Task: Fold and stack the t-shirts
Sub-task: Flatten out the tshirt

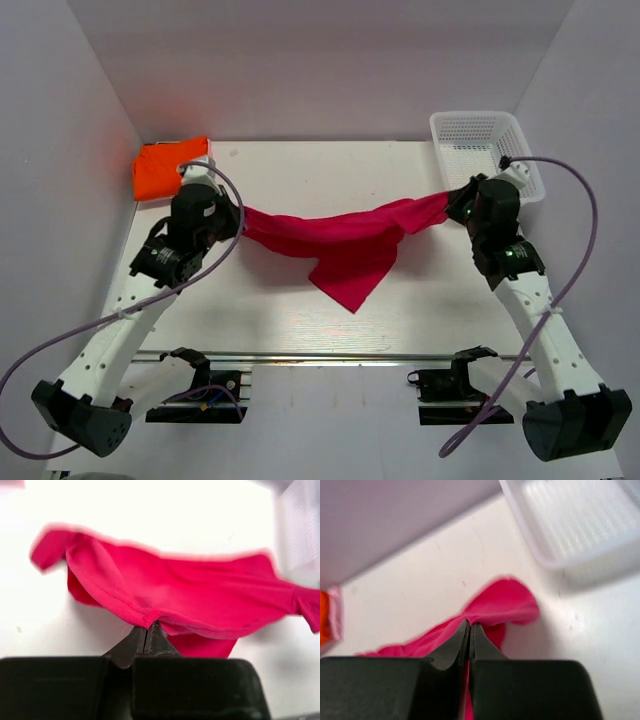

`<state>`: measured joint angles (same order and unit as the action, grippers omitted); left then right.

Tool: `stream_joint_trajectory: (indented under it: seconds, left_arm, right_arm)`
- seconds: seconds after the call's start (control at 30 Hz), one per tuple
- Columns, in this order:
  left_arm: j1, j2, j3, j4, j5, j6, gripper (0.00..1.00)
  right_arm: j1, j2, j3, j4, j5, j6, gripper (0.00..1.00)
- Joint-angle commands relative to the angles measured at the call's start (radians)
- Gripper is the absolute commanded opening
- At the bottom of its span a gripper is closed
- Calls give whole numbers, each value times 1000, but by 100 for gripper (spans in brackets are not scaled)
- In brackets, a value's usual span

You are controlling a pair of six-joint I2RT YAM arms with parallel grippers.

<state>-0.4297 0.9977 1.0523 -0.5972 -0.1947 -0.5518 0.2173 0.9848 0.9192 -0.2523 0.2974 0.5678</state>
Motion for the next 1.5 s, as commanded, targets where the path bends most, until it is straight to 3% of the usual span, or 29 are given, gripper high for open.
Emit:
stream_joint_trajectory:
  seconds: [0.0,0.23,0.6,0.87,1.13,1.33,1.47]
  left_arm:
    - [-4,-51,127,-7,-92,38,0]
    - [5,-107,313,17,-222,101,0]
    - [14,-119,594,23,-8,276,0]
    - [14,-189,738,-6,61,323,0]
    - [23,-254,804,-36,162,334,0]
    - [23,-239,804,-36,172,334,0]
    - [23,-216,701,8,138,334,0]
  right_arm:
    - [1,-46,113,57,62,-72,0]
    - [-1,-61,374,68,49,-184,0]
    - [4,-78,823,12,3,-355,0]
    - [4,-115,1020,5,-84,-495,0]
    - [5,-213,1069,47,-135,-517,0]
    - [4,-226,1012,91,-152,-520,0]
    - [4,-196,908,137,-161,-502,0]
